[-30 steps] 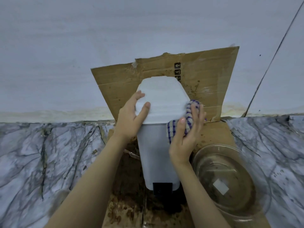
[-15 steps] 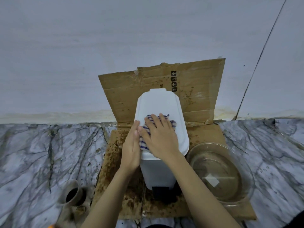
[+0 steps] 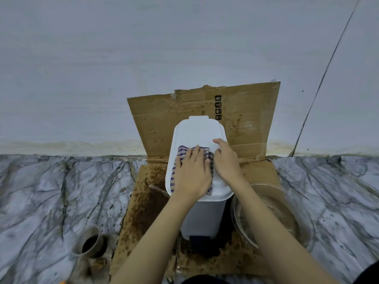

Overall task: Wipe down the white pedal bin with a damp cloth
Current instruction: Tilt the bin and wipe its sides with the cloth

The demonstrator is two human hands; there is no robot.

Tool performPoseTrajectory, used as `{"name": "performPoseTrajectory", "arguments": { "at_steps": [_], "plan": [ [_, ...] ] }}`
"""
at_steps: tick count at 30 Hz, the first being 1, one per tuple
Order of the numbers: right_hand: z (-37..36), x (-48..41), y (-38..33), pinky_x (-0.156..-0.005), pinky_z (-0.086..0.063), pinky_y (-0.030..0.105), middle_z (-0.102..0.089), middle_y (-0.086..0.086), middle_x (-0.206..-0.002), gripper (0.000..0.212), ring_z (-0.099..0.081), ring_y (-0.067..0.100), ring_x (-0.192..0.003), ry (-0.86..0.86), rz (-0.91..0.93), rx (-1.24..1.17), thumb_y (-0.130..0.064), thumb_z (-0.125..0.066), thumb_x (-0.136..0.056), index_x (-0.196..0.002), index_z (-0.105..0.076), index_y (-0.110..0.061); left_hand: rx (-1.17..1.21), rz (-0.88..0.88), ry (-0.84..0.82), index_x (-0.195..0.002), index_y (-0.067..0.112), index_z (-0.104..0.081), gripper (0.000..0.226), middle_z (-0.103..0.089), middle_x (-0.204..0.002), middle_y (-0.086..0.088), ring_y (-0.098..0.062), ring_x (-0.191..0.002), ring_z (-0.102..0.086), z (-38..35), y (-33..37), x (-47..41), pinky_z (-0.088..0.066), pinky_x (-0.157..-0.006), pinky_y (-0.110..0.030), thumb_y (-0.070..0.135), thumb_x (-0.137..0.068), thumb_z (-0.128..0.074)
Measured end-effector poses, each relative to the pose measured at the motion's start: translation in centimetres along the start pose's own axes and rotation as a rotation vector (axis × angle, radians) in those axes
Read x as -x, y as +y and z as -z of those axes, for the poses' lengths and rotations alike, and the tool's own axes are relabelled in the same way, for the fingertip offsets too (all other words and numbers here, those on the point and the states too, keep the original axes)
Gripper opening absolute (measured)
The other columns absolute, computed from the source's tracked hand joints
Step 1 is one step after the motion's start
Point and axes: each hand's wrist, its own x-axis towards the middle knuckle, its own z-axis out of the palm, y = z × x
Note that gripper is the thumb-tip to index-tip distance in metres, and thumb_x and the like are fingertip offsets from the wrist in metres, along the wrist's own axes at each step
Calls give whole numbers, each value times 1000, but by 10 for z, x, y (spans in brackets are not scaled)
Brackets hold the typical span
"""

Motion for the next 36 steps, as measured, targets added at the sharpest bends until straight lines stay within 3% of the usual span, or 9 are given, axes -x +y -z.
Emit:
{"name": "performPoseTrajectory", "arguments": {
  "at_steps": [4, 8, 11, 15, 19, 22, 26, 30, 36],
  "plan": [
    [-10, -4, 3, -117, -16, 36, -18, 8, -157, 44, -9, 22, -147, -92, -21, 252, -18, -23, -102, -144, -32, -9, -79, 89, -8, -150, 20, -17, 55, -9, -160, 3, -16, -147, -5, -7, -16, -13, -4, -117, -45, 39, -99, -25],
    [-20, -5, -8, -119, -5, 38, -3, 13, -159, 51, 4, 26, -147, -114, -39, 547, -14, -26, -99, -148, -15, -9, 260, 235, -40, -150, 19, -16, 62, -13, -159, -4, -26, -146, -12, -1, -52, -29, -15, -118, -47, 41, -95, -34],
    [-33, -7, -18, -119, -2, 40, 1, 14, -159, 52, 6, 27, -147, -149, -46, 539, -24, -23, -101, -150, -9, -13, 533, 250, -18, -148, 23, -23, 67, -29, -153, -2, -21, -141, -27, 2, -62, -26, -27, -113, -48, 47, -87, -34],
    [-38, -3, -12, -117, 3, 43, 3, 13, -159, 55, 6, 28, -147, -200, 18, 653, -46, -13, -100, -150, -8, -25, 764, 301, -19, -150, 24, -17, 56, -24, -155, 5, -14, -142, -25, 3, -64, -26, -22, -117, -40, 29, -99, -38],
    [-13, -5, 6, -117, 3, 43, 4, 8, -160, 57, 5, 25, -147, -210, -11, 641, -52, -14, -97, -149, -7, -32, 1164, 359, -54, -151, 24, -15, 55, -36, -144, 7, -8, -124, -41, -2, -51, -21, -40, -96, -22, 23, -100, -39],
    [11, -6, 18, -117, 3, 42, 4, 5, -160, 57, 5, 23, -147, -229, -39, 618, -55, -15, -96, -149, -6, -36, 1387, 376, -49, -149, 24, -19, 52, -40, -143, 5, -12, -124, -47, -20, -38, -13, -42, -100, -27, 24, -100, -38],
    [32, -6, 36, -118, -1, 43, 0, 3, -160, 55, 2, 22, -147, -198, -62, 577, -55, -18, -96, -148, -10, -38, 1427, 320, -37, -148, 25, -21, 49, -41, -135, 18, 7, -114, -49, -47, -25, -4, -45, -93, -12, 26, -101, -33],
    [43, -10, 55, -119, -4, 44, -7, -2, -160, 60, -1, 18, -147, -170, -70, 518, -62, -16, -90, -147, -13, -40, 1297, 292, -24, -149, 32, -16, 50, -21, -155, 18, 2, -139, -22, -81, -18, 12, -21, -117, -28, 37, -101, -28],
    [49, -10, 59, -120, -2, 39, -8, -4, -159, 53, -1, 13, -147, -131, -89, 435, -54, -25, -96, -146, -18, -39, 1182, 380, 137, -144, 38, -27, 45, -31, -151, 18, -2, -140, -27, -121, -25, 25, -24, -118, -40, 40, -100, -32]
  ]
}}
